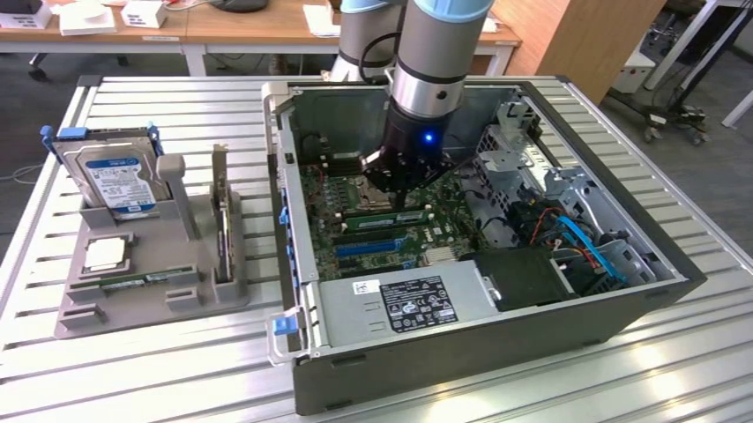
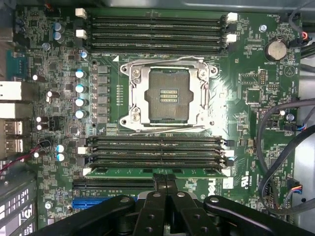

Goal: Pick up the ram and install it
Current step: 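Press down the ram until it locks into place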

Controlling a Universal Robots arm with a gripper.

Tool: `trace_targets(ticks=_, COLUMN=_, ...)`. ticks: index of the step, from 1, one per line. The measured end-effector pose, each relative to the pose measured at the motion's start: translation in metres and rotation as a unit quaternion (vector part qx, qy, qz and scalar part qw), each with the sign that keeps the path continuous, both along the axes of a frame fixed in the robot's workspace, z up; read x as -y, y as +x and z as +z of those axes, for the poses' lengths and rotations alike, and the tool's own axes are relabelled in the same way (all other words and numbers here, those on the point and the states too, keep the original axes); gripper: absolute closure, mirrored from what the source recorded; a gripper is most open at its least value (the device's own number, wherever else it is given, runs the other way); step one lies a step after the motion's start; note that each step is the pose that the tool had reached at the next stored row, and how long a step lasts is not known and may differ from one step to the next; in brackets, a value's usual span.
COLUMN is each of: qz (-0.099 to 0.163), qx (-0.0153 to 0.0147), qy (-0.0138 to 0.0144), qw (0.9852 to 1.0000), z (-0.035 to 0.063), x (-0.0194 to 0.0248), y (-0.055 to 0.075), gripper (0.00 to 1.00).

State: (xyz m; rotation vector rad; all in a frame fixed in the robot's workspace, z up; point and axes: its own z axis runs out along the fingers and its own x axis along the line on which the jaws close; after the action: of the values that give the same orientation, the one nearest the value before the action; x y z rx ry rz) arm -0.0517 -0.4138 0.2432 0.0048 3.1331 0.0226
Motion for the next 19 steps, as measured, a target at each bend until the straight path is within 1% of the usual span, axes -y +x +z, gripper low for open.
trace_targets(ticks=6, qz=0.000, qx=0.0000, qy=-0.0001, qw=1.0000, z=0.0004, x=-0.0004, y=0.000, gripper=0.91)
trace_targets(ticks=17, qz=0.000, qx=0.0000, qy=0.0001, qw=1.0000, z=0.0160, x=-0.0004, y=0.000, gripper=0.91)
trace_targets(ticks=19, qz=0.000, qx=0.0001, qy=0.0002, qw=1.0000, z=0.0169, x=-0.0004, y=0.000, gripper=0.91)
